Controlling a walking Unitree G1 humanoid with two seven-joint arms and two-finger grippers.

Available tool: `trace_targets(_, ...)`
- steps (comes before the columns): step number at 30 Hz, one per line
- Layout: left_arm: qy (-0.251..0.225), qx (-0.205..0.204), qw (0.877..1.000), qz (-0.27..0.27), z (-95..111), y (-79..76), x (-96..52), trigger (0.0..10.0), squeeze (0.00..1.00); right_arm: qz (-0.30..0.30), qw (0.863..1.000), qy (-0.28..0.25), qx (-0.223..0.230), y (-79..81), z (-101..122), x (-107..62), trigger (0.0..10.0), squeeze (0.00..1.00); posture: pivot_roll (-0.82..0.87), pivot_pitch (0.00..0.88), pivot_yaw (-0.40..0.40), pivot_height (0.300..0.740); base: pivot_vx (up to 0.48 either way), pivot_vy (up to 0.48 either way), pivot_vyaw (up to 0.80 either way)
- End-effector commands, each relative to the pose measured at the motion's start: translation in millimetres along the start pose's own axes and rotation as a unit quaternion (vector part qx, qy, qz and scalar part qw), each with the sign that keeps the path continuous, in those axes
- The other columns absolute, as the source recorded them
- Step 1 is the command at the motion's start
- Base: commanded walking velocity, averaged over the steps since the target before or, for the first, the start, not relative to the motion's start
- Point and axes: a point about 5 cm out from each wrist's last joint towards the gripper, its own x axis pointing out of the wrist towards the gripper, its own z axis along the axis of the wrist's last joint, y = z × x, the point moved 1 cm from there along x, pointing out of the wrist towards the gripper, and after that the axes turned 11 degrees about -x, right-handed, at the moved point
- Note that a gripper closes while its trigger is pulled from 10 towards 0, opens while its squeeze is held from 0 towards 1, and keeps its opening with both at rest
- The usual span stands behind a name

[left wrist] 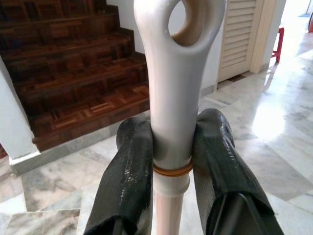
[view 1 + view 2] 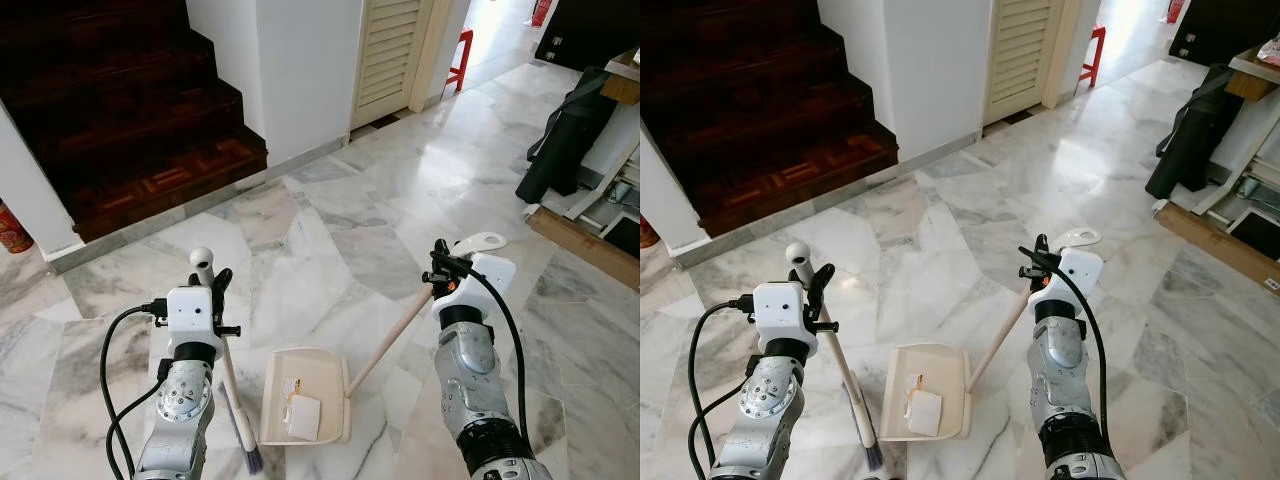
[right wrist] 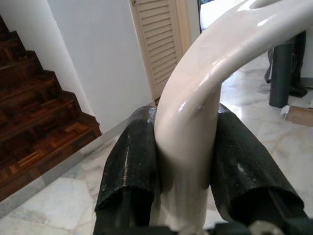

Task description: Sweep floor

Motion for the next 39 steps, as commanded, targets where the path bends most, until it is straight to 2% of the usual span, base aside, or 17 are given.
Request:
trace_targets(1,-0.021,0.002,1.000,-0.003,10.1,0.4,1.4,10.0,0.00,-0.003,1.000,-0.020,0.005,0.2,9.7,2.2,10.0,0.00,0.10,0.074,-0.027,0.740,0.000,0.000,0.00)
trace_targets(11,-0.022,0.001,1.000,-0.001,11.3,0.0,2.8,10.0,0.00,-0.001,1.000,-0.022,0.000,1.3,10.9,3.5,10.0,0.00,0.10,0.070,-0.028,0.740,0.000,0.000,0.00)
trace_targets(32,-0.020,0.001,1.000,0.008,10.9,2.6,4.8,10.0,0.00,0.000,1.000,-0.020,0.000,2.0,10.9,4.6,10.0,0.00,0.10,0.056,-0.031,0.740,0.000,0.000,0.68)
trace_targets(39,-0.023,0.003,1.000,0.007,11.4,3.7,4.7,10.0,0.00,-0.003,1.000,-0.018,0.009,1.9,9.5,4.2,10.0,0.00,0.10,0.042,-0.028,0.740,0.000,0.000,0.15)
